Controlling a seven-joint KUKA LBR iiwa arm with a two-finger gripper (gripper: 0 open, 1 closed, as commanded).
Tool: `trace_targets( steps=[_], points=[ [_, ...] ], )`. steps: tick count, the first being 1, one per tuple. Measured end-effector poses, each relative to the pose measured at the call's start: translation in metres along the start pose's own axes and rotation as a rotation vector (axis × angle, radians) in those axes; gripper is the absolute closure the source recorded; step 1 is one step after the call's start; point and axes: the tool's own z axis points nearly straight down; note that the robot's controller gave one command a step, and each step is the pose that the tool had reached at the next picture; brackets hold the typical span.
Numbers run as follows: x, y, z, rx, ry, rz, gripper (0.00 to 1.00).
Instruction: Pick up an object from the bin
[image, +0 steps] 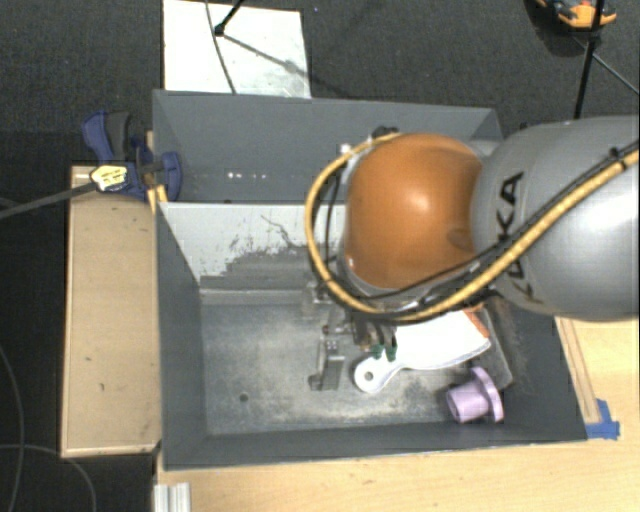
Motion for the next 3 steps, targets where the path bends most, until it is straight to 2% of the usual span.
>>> trace_targets(
  steps=[1,2,3],
  points=[
    [-0.010,-0.033,0.047,-0.002,-0.007,0.005,0.00],
    [-0.051,-0.059,0.074,0.001,0.001,-0.041,0.00],
    [-0.040,-0.099,0.089,0.000,-0.002,-0.107,0.00]
  ],
)
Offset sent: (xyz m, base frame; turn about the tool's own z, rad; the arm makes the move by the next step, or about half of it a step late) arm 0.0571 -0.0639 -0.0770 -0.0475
